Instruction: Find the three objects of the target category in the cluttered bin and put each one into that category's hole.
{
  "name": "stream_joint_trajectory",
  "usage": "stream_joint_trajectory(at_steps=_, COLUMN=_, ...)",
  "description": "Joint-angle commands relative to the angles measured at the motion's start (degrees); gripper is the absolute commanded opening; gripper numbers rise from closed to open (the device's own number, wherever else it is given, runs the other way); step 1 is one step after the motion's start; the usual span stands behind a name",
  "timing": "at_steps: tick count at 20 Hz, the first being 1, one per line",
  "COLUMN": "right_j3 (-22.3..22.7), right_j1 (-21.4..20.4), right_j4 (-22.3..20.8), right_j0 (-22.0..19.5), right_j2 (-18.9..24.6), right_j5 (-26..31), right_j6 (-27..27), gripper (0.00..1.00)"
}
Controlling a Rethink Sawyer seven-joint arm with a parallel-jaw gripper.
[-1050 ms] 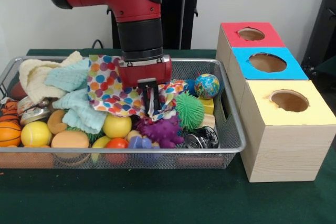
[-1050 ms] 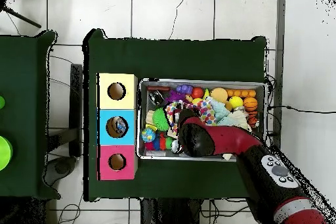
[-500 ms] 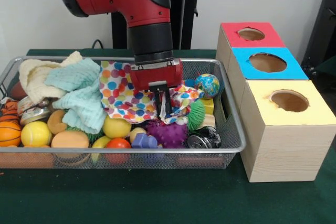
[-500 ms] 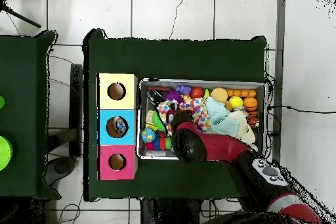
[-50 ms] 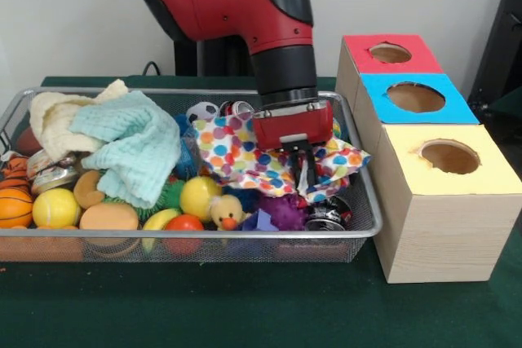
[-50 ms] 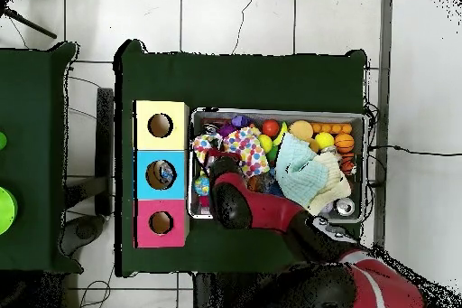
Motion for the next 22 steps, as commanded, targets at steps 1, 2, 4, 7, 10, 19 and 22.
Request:
stream_joint_trajectory(at_steps=1, right_j3=7.1, right_j1=7.3, right_j4=10.3, right_j0=3.9, right_j2=0.4, right_j5=-1.5, right_j6=22.0, gripper=0.0)
stream_joint_trajectory(at_steps=2, right_j3=7.4, right_j1=7.2, right_j4=11.4, right_j0=4.4, right_j2=0.7, right_j5=-2.1, right_j6=22.4, gripper=0.0)
stream_joint_trajectory(at_steps=4, right_j3=8.1, right_j1=6.8, right_j4=13.7, right_j0=5.6, right_j2=1.1, right_j5=-3.3, right_j6=23.4, gripper=0.0)
stream_joint_trajectory(at_steps=7, right_j3=8.6, right_j1=6.4, right_j4=16.1, right_j0=6.7, right_j2=1.3, right_j5=-4.7, right_j6=24.3, gripper=0.0)
stream_joint_trajectory(at_steps=10, right_j3=7.9, right_j1=6.8, right_j4=15.0, right_j0=6.0, right_j2=1.1, right_j5=-4.0, right_j6=23.1, gripper=0.0)
stream_joint_trajectory(at_steps=19, right_j3=6.3, right_j1=6.9, right_j4=13.7, right_j0=6.6, right_j2=-1.2, right_j5=-4.1, right_j6=21.1, gripper=1.0)
stream_joint_trajectory(at_steps=22, right_j3=6.2, right_j1=6.7, right_j4=13.1, right_j0=5.8, right_j2=-0.9, right_j5=-3.1, right_j6=20.7, gripper=1.0)
